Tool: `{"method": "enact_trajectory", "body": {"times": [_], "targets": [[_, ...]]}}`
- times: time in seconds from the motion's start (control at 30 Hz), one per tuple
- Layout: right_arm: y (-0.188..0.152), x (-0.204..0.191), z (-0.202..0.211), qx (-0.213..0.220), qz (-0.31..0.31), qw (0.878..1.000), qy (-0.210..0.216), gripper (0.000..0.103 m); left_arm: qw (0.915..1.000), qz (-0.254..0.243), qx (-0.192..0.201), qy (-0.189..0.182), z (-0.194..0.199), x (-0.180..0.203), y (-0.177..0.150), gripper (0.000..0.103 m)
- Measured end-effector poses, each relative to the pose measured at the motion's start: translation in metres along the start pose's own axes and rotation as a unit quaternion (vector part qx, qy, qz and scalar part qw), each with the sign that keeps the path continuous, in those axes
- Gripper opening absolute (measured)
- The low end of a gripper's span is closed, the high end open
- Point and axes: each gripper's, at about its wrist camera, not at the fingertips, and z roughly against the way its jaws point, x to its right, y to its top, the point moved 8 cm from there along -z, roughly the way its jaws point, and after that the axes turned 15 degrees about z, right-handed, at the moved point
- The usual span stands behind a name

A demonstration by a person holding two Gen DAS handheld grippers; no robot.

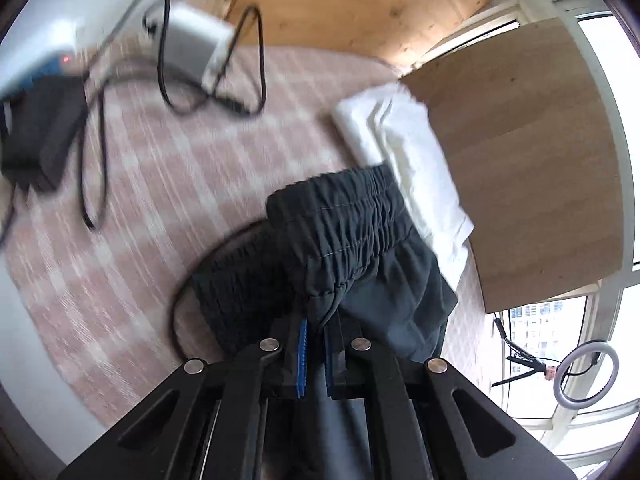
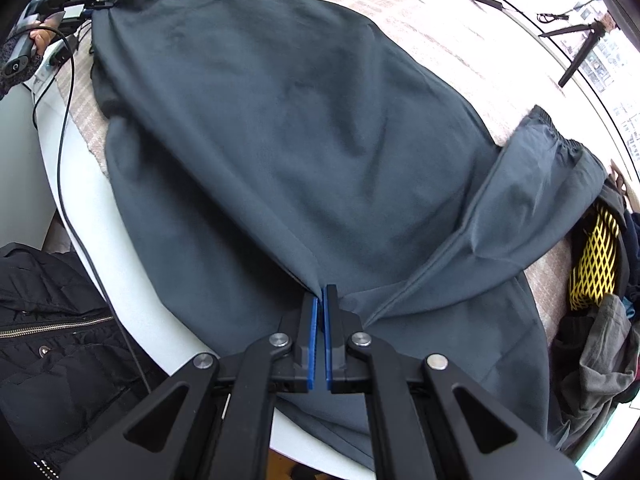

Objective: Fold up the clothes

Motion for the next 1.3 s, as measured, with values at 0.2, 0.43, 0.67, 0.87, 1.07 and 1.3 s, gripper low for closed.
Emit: {"method": "enact_trajectory", "body": {"times": [0.2,0.43,0.67,0.87,1.07,1.3], "targets": [[0.044,-0.036,0.018,0.036,0.043,0.998,0.024,0.003,0.9958,-0.044,0.072,0.034,0.025,-0.006,0.050,0.004],[0.061,-0.039,0.016,0.017,0.063,0.997,-0.045,0.003,0.9975,-0.065,0.012,0.025,0.008,-0.018,0.056,0.005],[0.000,0.010,0.035,-0.018,-0.035,0.997,-0.065,0.003,0.9941,-0.097,-0.042,0.023,-0.011,-0.010,0.017,0.024],[-0.026,0.024,0.056,0.027,-0.124,0.992,0.009,0.007,0.9875,-0.130,-0.049,0.075,-0.002,-0.024,0.009,0.032],[-0.095,0.095,0.102,0.061,-0.302,0.949,-0.061,0.038,0.9753,-0.185,0.033,0.116,0.044,-0.007,0.016,0.038],[-0.235,0.145,0.110,0.080,-0.519,0.844,-0.110,0.038,0.9537,-0.296,-0.041,0.034,0.041,0.076,-0.099,0.045]]}}
